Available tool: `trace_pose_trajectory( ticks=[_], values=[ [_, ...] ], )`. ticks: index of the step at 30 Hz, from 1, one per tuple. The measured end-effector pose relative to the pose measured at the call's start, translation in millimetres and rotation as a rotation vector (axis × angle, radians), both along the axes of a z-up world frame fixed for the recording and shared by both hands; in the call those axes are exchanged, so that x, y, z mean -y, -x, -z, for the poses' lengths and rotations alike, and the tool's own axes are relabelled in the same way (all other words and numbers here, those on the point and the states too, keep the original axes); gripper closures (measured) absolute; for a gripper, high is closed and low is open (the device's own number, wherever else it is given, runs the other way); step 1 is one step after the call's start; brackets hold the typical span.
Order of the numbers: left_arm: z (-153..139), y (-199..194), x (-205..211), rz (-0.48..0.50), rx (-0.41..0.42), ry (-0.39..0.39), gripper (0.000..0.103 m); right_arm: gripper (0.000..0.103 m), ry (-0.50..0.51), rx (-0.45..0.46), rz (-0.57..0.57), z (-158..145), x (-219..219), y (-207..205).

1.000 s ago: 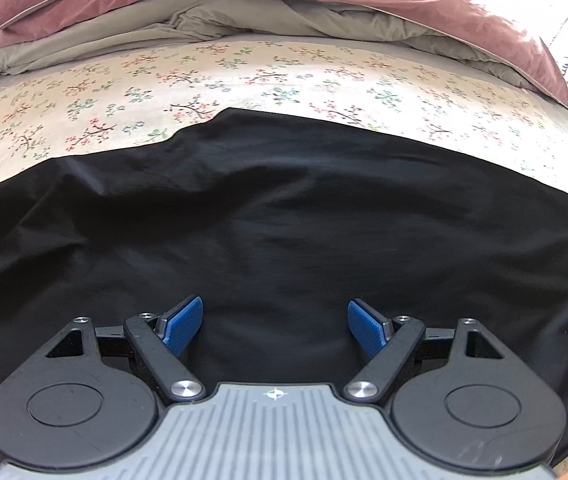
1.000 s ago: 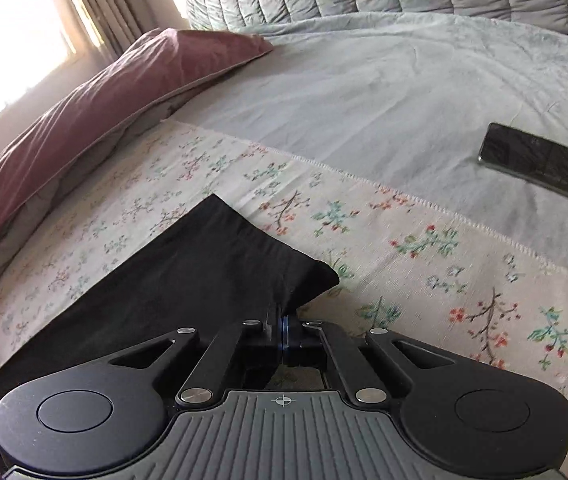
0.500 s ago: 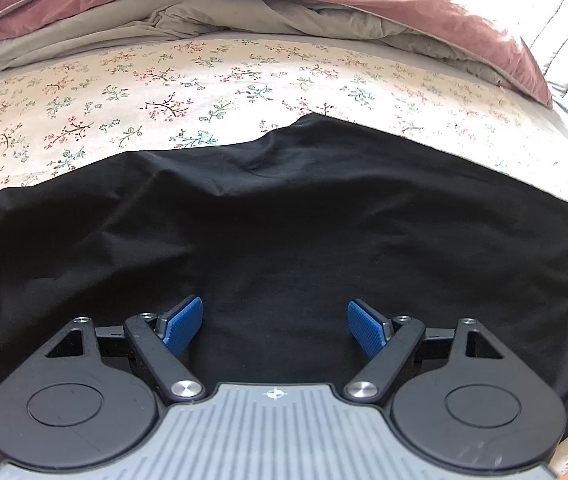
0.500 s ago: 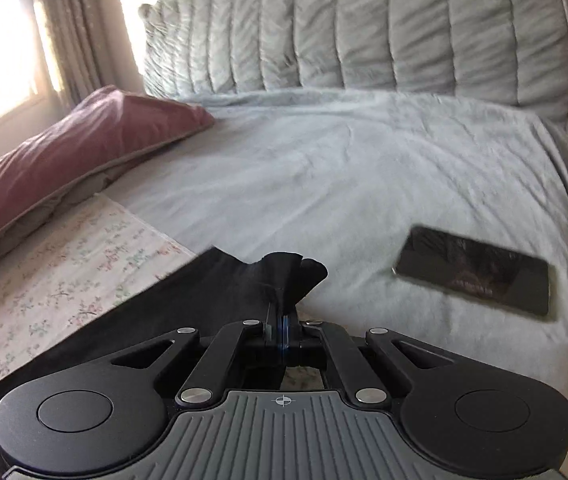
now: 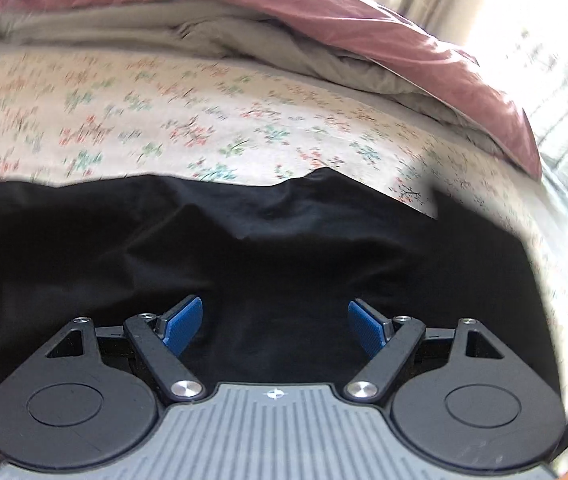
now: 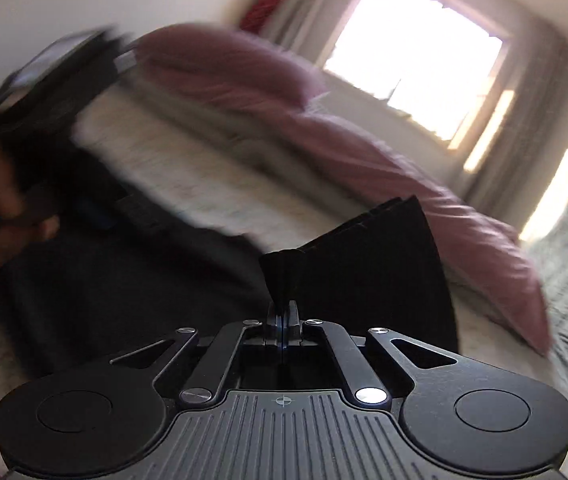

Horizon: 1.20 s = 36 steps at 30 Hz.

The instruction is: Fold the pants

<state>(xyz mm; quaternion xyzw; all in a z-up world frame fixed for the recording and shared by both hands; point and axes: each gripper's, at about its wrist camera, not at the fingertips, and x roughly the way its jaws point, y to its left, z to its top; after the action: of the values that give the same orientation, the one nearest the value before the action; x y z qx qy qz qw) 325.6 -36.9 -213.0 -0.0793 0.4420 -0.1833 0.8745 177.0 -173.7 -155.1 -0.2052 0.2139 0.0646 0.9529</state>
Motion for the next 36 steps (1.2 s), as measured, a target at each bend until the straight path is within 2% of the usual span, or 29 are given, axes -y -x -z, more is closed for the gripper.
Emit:
trace_pose_trajectory(
  ticks=[2,5,14,18,22,28,31,34,36],
  values=[
    [2,-4,-5,-0.015,-0.036,0.032,0.012,0.103,0.056,-0.058,-0.054,19,-32,-3],
    [3,-6,-4,-0.011,-0.059,0.041,0.012,0.103,0.043,-0.107,-0.084,27,-49,-9],
    [2,1,2,0.033,-0.057,0.007,0.012,0.103,0.044,-0.083,-0.071,30,-48,-7],
    [1,-1,-2,0.028,-0.090,0.067,0.012,0.103,-0.002,-0.047,-0.053,25,-40,-2],
    [0,2,0,0.067,-0.111,0.146,0.012,0.103,-0.019,-0.029,-0.045,24,-39,4],
    [7,-1,7,0.114,-0.166,0.253,0.013,0.103,0.015,0.015,-0.080,22,-46,13],
    [12,-7,12,0.149,-0.219,0.264,0.024,0.102,0.040,0.036,-0.107,25,-52,18],
    [16,-10,13,0.147,-0.232,0.264,0.035,0.103,0.054,0.053,-0.122,26,-60,26],
    [17,-13,13,0.146,-0.215,0.246,0.053,0.103,0.056,0.062,-0.133,26,-65,31]
  ],
)
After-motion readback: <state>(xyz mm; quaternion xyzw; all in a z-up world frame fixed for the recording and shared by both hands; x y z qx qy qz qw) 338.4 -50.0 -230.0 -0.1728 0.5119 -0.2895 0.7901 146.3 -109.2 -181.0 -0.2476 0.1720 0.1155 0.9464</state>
